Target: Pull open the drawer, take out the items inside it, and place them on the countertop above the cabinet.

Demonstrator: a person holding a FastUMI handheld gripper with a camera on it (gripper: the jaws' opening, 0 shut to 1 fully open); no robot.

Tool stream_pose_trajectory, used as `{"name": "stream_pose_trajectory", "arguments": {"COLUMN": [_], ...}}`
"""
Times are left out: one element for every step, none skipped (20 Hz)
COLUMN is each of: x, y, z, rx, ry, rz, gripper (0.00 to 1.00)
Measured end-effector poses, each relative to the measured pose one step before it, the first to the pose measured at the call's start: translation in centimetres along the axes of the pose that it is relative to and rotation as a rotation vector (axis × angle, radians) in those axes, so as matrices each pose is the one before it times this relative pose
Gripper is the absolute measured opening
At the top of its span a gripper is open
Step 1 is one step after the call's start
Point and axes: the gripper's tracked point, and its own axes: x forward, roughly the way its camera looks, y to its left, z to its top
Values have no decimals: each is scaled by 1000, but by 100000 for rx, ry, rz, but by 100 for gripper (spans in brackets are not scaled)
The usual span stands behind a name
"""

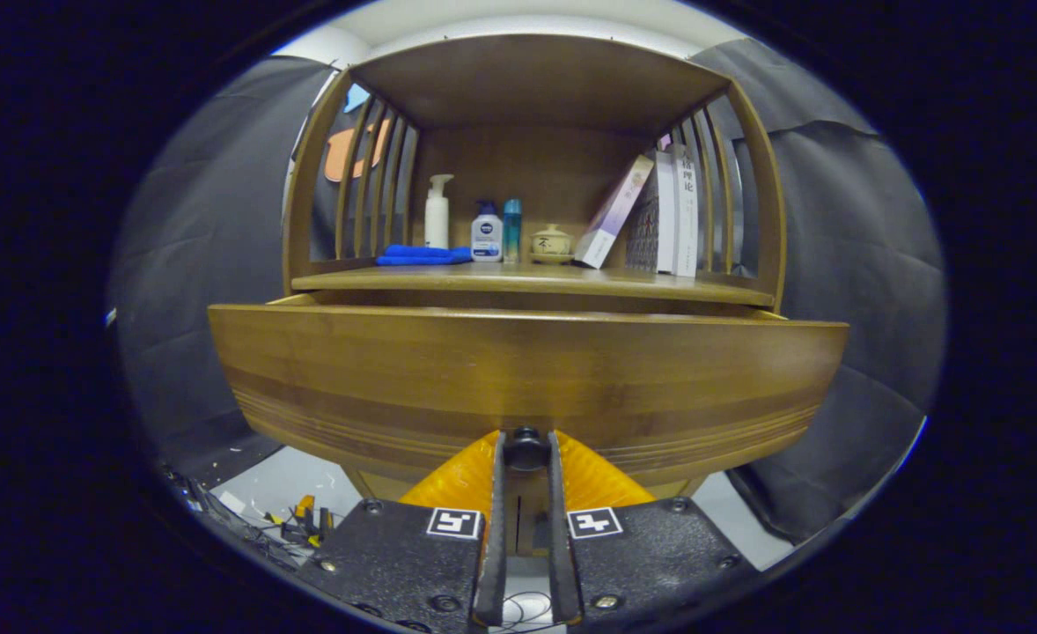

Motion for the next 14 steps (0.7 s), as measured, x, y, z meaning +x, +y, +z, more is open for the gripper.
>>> {"name": "stream_pose_trajectory", "arguments": {"x": [-62,-104,7,-18,-22,-8,41,72,-35,223,60,-338,114,174], "y": [-76,40,161,90,-45,-65,-91,38,216,120,-221,-36,227,98], "z": [-18,27,-161,92,-74,-31,-103,-135,289,-213,340,-342,32,71], "rx": [62,414,552,371,-290,-415,-355,158,726,-190,-68,372,538,-761], "ry": [354,502,416,347,345,261,400,907,-880,1737,-689,384,-16,-170], "rz": [125,266,534,494,184,-41,6,300,1356,750,775,524,551,213], "gripper": [23,23,23,23,23,23,23,23,23,23,23,23,23,23]}}
